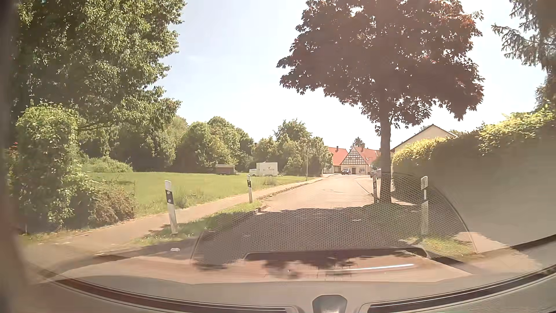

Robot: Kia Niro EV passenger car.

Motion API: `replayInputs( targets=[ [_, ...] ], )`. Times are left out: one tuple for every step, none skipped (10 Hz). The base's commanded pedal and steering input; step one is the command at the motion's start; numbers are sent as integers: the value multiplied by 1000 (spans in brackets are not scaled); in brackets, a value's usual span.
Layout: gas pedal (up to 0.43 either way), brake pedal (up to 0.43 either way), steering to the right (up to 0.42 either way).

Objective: Follow the waypoints while adhering to traffic rules and regulations

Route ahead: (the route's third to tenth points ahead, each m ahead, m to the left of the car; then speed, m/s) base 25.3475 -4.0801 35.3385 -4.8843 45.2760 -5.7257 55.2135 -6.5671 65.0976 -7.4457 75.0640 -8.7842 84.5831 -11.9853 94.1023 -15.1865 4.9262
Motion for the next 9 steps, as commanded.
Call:
replayInputs(
  targets=[
    [138,6,-38],
    [138,6,-31],
    [138,6,-18],
    [138,6,-8],
    [138,6,7],
    [138,6,28],
    [130,6,44],
    [118,6,58],
    [118,6,63]
  ],
)
